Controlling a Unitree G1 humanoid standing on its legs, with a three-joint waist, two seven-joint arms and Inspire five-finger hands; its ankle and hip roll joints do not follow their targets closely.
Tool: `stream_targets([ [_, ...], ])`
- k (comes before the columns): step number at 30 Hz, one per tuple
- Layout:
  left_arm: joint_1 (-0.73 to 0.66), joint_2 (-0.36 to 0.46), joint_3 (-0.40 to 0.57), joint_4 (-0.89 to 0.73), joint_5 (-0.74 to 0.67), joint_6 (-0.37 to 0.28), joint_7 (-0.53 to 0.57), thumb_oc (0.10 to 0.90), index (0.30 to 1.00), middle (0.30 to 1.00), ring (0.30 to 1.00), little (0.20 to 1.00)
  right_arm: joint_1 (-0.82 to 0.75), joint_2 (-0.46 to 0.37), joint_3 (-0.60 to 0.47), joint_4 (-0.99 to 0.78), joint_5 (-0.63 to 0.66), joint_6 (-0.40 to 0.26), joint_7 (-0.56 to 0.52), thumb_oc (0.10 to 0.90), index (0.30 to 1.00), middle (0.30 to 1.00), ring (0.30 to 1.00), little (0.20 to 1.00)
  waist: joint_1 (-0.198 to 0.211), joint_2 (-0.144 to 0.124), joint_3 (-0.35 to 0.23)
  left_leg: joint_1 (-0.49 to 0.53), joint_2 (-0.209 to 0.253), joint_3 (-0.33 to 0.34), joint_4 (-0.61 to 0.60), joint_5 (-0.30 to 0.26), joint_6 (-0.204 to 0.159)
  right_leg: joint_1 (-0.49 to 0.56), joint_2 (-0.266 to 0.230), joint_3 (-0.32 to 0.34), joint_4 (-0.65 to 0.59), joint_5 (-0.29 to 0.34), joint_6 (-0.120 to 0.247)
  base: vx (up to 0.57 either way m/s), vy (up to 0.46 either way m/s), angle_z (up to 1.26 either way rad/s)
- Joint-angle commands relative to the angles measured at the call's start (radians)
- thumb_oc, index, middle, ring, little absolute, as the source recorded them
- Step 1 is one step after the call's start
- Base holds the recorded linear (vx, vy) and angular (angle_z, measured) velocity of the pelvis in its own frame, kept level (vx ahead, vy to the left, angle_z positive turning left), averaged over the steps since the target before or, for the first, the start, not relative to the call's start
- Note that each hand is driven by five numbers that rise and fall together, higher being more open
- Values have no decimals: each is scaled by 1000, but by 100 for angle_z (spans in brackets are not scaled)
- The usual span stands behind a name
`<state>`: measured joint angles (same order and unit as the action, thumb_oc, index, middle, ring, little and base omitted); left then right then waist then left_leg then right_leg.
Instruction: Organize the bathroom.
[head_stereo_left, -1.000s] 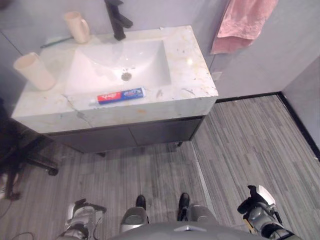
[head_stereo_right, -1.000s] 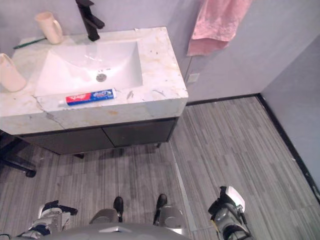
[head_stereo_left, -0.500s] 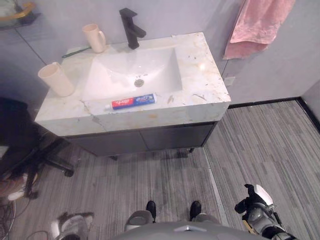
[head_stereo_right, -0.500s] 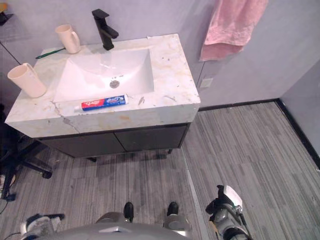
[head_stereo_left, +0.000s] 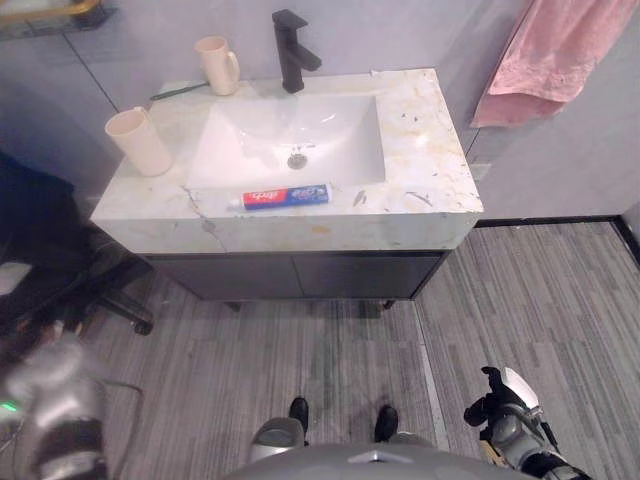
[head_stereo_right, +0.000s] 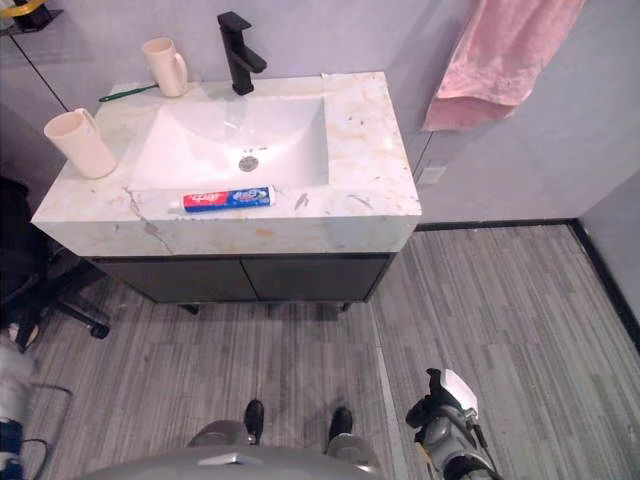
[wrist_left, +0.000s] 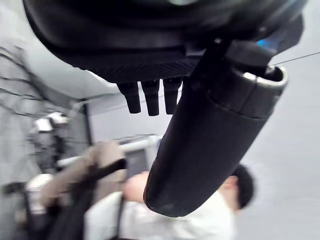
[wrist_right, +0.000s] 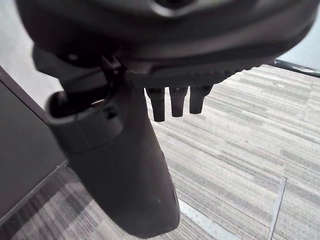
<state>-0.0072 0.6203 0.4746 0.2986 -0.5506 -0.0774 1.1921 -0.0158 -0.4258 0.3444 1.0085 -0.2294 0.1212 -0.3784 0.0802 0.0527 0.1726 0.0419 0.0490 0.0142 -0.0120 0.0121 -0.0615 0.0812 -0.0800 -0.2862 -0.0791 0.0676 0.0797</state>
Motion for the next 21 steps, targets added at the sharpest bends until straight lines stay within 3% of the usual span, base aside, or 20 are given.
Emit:
stream_targets([
  [1,-43,262,105,-164,348,46,86,800,900,900,900,900,-40,7,31,20,-49,-14,-31,800,900,900,900,900,-13,-51,-23,-8,-40,79,84,-85,32,-9,9,43,35,-84,-4,65,-66,0],
  [5,-66,349,126,-313,500,131,3,800,900,900,900,900,-41,18,39,39,-63,-17,-21,800,900,900,900,900,-12,-47,-32,2,-35,82,89,-92,28,3,12,44,33,-89,-4,54,-34,2],
  [11,-136,527,92,-403,620,267,-334,800,900,900,900,900,-55,17,51,65,-84,-19,12,800,900,900,900,900,-26,-31,-43,18,-30,97,94,-98,24,18,14,54,31,-93,-1,38,8,-6],
  [12,-175,618,62,-390,632,327,-537,800,900,900,900,900,-68,9,59,72,-88,-14,32,800,900,900,900,900,-33,-21,-44,21,-29,105,100,-99,22,20,14,62,31,-93,1,23,30,-4],
  [14,-192,658,31,-382,590,331,-602,800,900,900,900,900,-72,7,65,73,-92,-10,39,800,900,900,900,900,-38,-17,-44,22,-30,107,102,-99,22,21,13,66,31,-92,4,10,30,-4],
  [16,-281,780,-65,-318,567,378,-809,800,900,900,900,900,-91,-6,91,80,-92,-1,66,800,900,900,900,900,-57,0,-39,23,-31,118,113,-97,21,21,10,79,36,-90,9,-2,45,-7],
  [17,-332,803,-114,-289,520,380,-853,800,900,900,900,900,-97,-9,100,81,-88,2,74,800,900,900,900,900,-61,2,-37,22,-30,120,115,-95,22,20,10,80,37,-89,10,-7,38,-7],
  [19,-422,832,-207,-230,576,399,-1008,800,900,900,900,900,-109,-15,117,80,-94,11,98,800,900,900,900,900,-74,11,-31,23,-30,128,120,-94,22,19,8,85,40,-89,12,-13,22,-9],
  [20,-476,850,-286,-168,525,359,-1017,800,900,900,900,900,-113,-20,135,80,-91,12,101,800,900,900,900,900,-83,19,-27,23,-30,132,121,-91,23,16,7,90,43,-86,15,-13,17,-7],
  [21,-476,850,-286,-168,525,359,-1017,800,900,900,900,900,-113,-20,135,80,-91,12,101,800,900,900,900,900,-83,19,-27,23,-30,132,121,-91,23,16,7,90,43,-86,15,-13,12,-10],
])
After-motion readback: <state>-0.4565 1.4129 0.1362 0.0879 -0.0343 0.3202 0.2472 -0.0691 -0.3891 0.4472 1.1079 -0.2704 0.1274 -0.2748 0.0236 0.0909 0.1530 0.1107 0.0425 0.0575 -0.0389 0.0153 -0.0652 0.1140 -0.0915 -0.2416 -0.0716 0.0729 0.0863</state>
